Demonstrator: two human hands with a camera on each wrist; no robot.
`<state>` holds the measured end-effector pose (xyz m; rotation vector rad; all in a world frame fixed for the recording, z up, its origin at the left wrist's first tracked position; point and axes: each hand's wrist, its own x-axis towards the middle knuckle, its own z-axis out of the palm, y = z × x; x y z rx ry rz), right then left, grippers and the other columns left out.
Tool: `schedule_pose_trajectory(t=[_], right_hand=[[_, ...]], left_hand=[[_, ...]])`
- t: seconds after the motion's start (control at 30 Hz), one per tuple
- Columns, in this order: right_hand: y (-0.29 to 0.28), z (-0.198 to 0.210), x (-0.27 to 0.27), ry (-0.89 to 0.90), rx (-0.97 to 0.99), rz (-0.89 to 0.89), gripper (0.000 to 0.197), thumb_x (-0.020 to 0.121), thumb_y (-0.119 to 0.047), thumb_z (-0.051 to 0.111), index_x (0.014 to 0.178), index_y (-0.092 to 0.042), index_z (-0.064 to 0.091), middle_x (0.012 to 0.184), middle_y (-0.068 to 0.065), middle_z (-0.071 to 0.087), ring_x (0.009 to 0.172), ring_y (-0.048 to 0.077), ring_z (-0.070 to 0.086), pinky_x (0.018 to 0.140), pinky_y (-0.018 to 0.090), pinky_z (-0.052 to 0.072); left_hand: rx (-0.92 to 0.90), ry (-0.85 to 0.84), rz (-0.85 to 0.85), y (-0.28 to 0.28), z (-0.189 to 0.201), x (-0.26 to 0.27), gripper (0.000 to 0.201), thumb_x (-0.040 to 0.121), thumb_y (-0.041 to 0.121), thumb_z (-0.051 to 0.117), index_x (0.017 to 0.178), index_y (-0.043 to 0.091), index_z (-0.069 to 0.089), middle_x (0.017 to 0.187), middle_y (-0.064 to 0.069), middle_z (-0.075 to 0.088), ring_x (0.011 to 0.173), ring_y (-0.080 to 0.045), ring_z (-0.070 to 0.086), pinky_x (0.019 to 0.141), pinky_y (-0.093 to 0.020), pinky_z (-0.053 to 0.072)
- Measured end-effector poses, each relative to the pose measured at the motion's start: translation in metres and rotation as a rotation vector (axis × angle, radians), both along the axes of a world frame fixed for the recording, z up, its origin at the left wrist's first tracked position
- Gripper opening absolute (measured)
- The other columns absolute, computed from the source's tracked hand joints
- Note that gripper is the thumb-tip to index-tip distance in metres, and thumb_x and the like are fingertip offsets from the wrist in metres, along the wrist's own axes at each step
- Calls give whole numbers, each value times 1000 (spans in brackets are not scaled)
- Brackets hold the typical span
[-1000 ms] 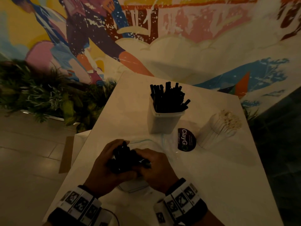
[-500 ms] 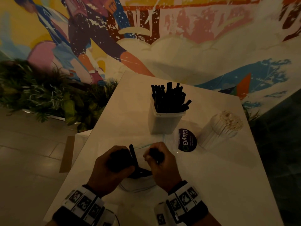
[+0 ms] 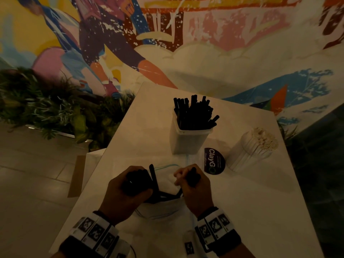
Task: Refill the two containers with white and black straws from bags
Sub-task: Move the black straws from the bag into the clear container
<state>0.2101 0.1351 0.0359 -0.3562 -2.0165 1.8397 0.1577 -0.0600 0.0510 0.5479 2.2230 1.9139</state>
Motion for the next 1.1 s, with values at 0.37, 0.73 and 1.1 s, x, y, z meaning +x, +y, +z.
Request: schedule_pose_trajectory(t=[0.37, 0.73, 1.1], right_hand=[[-2, -10, 3, -153, -47, 128, 23, 76, -18, 66, 63, -31, 54, 62, -2, 59, 68, 18, 61, 73, 37, 54], [4, 64, 2, 85, -179, 37, 60, 57, -56, 84, 49, -21, 36, 49, 6, 40, 49, 21, 53, 53, 33, 47], [40, 180, -65, 632, -220, -328, 48, 101, -17, 42, 55, -9, 56, 37, -12, 38, 33, 6, 36, 53, 30, 42]], left_hand=[[-33, 21, 15, -2, -2, -1, 40, 52, 42, 72, 90, 35, 59, 94, 11, 65, 86, -4, 62, 72, -14, 52], [-2, -10, 7, -3, -4, -2, 39, 51, 40, 71, 88, 37, 60, 95, 11, 65, 85, -3, 63, 73, -14, 53], [2, -35, -14, -6, -9, -5, 42, 53, 35, 75, 93, 33, 62, 95, 1, 67, 88, -11, 65, 78, -28, 56]])
